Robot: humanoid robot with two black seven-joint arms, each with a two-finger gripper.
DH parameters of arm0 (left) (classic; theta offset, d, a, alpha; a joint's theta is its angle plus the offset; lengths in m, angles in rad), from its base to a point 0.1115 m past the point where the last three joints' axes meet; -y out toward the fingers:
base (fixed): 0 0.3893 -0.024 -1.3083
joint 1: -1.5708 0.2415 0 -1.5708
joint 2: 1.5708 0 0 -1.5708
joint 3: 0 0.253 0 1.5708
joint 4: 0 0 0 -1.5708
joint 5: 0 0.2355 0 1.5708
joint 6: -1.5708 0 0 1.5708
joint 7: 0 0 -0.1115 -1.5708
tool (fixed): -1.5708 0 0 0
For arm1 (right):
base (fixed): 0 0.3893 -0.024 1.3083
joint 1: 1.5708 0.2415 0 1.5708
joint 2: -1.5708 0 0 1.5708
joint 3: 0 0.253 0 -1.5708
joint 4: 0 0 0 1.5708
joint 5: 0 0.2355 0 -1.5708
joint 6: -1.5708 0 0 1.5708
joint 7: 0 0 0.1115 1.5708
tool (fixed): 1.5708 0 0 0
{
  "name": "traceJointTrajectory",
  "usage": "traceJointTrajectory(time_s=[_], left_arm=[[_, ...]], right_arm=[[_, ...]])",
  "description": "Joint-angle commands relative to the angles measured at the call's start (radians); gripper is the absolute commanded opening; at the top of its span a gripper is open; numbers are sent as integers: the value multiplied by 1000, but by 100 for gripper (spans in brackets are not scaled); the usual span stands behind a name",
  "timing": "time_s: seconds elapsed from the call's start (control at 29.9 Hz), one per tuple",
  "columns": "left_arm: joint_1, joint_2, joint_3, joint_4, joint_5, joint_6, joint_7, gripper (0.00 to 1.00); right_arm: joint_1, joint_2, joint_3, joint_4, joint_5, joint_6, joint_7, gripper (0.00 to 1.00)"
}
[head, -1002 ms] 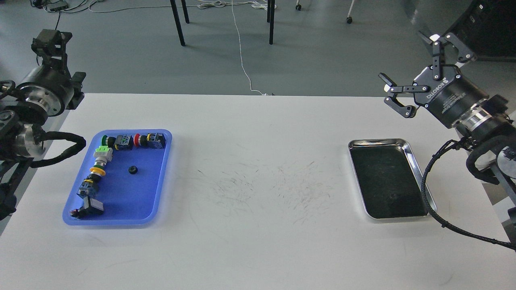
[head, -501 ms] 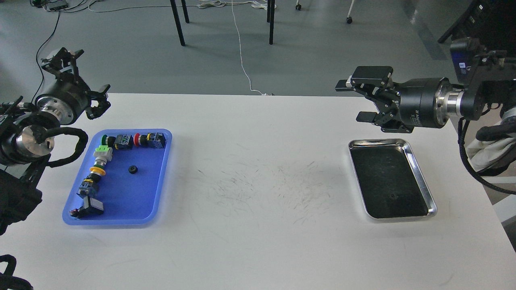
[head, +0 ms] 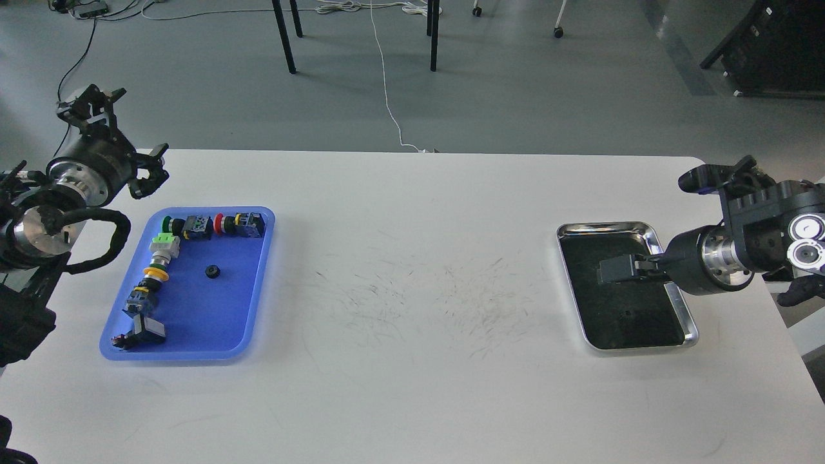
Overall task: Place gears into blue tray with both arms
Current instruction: 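Move the right gripper down into the metal tray again, then grasp a second small black gear with the right gripper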
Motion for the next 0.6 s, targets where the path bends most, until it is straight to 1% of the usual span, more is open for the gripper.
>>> traceJointTrajectory(time_s=[0.0, 0.27, 0.57], left_arm=[[1, -4, 1, 0, 1, -1, 0, 98], [1, -19, 20, 0, 1, 1, 0, 98], [0, -5, 20, 1, 1, -1, -2, 98]], right_arm=[[-47, 6, 3, -19, -11, 0, 4, 99], [-116, 40, 1, -65, -64, 0, 7, 99], [-123, 118, 3, -134, -65, 0, 7, 98]])
